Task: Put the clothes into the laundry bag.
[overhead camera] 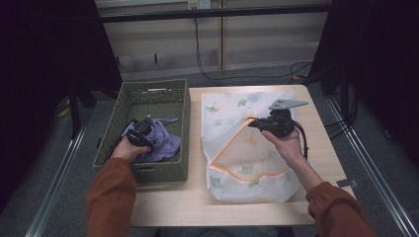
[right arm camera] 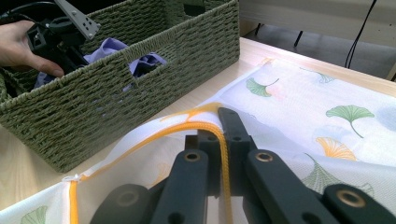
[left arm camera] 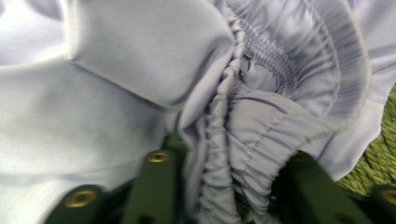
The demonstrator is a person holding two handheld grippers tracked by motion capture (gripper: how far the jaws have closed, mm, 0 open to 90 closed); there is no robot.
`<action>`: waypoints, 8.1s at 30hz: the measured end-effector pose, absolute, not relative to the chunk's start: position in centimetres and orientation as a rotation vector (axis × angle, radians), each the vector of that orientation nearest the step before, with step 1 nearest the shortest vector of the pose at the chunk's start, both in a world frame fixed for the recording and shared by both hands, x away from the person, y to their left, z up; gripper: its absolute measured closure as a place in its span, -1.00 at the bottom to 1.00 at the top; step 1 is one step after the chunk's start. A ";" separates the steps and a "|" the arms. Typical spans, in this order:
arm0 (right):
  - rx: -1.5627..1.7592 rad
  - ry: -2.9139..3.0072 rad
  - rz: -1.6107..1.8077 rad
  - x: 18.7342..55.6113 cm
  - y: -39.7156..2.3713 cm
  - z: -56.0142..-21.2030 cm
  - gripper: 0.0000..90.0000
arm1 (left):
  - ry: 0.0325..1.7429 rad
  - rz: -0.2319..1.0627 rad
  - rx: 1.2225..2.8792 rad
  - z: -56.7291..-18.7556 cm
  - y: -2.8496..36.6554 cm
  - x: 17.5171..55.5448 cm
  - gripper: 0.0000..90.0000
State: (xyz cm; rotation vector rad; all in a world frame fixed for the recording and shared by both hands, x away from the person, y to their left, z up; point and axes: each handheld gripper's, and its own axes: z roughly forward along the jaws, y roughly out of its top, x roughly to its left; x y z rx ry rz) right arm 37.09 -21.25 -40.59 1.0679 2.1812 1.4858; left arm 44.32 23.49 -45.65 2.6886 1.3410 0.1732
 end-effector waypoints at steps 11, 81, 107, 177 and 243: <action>1.074 2.175 1.493 37.0 -21.4 -40.5 0.98 | 1.311 0.198 2.682 -45.4 23.6 44.3 0.79; 1.075 2.191 1.492 36.9 -21.3 -40.6 0.99 | 0.998 0.543 1.913 -35.2 26.4 38.0 0.82; 1.063 2.193 1.493 36.9 -21.2 -40.6 0.99 | 0.890 0.600 1.778 -31.9 26.5 35.6 0.82; 1.049 2.199 1.502 37.0 -21.3 -40.5 0.98 | 0.498 0.524 1.703 -25.8 20.0 29.1 0.81; 1.021 2.206 1.555 37.1 -21.5 -40.1 0.99 | 0.272 0.242 1.916 -32.3 5.3 29.9 0.81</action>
